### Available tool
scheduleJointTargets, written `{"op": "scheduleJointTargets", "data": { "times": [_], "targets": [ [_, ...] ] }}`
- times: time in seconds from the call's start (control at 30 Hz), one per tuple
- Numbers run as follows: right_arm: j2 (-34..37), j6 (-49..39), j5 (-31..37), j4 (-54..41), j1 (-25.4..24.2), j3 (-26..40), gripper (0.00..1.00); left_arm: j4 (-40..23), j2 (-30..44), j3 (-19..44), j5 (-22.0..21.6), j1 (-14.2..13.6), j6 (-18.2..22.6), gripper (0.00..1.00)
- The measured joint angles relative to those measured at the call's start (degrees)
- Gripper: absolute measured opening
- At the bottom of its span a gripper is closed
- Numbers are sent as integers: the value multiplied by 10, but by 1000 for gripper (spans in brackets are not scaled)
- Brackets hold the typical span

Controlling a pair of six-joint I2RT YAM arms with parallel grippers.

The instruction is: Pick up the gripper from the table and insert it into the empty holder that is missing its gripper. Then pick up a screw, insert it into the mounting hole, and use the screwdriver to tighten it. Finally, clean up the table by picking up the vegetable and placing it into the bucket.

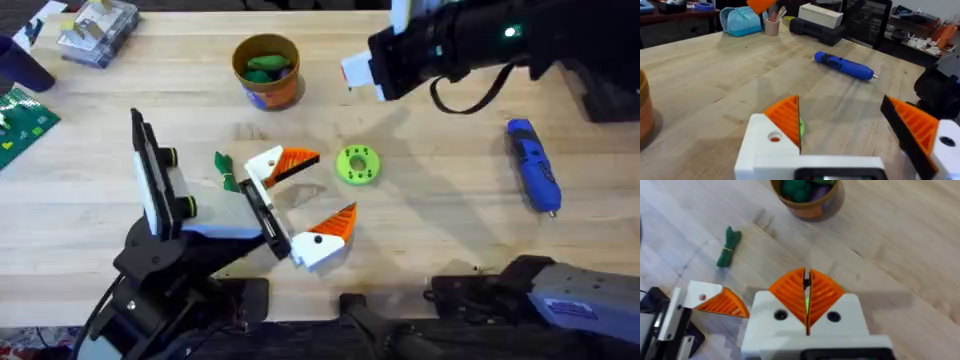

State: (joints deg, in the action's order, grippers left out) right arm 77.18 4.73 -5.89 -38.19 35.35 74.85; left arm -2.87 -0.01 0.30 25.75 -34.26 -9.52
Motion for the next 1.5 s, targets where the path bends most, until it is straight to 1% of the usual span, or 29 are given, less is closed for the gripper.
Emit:
{"op": "scheduleJointTargets", "data": {
  "times": [0.2, 0.43, 0.67, 0.73, 0.87, 1.0, 1.07, 1.17, 1.4, 1.5],
  "targets": [
    [-30, -11, -30, 41, 7, 0, 7, 0, 0, 0, 0, 0, 0, 990],
    [-49, -18, -43, 20, 12, 0, 7, 0, 0, 0, 0, 0, 0, 990],
    [-55, -36, -43, 43, 16, -4, 7, 0, 0, 0, 0, 0, 0, 990],
    [-68, -43, -44, 63, 19, -18, 7, 0, 0, 0, 0, 0, 0, 990],
    [-105, -50, -46, 123, 21, -70, 7, 0, 0, 0, 0, 0, 0, 990],
    [-124, -52, -66, 186, 25, -122, 7, 0, 0, 0, 0, 0, 0, 990],
    [-124, -52, -78, 203, 34, -139, 7, 0, 0, 0, 0, 0, 0, 990],
    [-118, -52, -90, 212, 60, -155, 7, 0, 0, 0, 0, 0, 0, 990],
    [-88, -84, -103, 221, 136, -157, 7, 0, 0, 0, 0, 0, 0, 990],
    [-85, -103, -104, 227, 156, -157, 7, 0, 0, 0, 0, 0, 0, 990]
  ]
}}
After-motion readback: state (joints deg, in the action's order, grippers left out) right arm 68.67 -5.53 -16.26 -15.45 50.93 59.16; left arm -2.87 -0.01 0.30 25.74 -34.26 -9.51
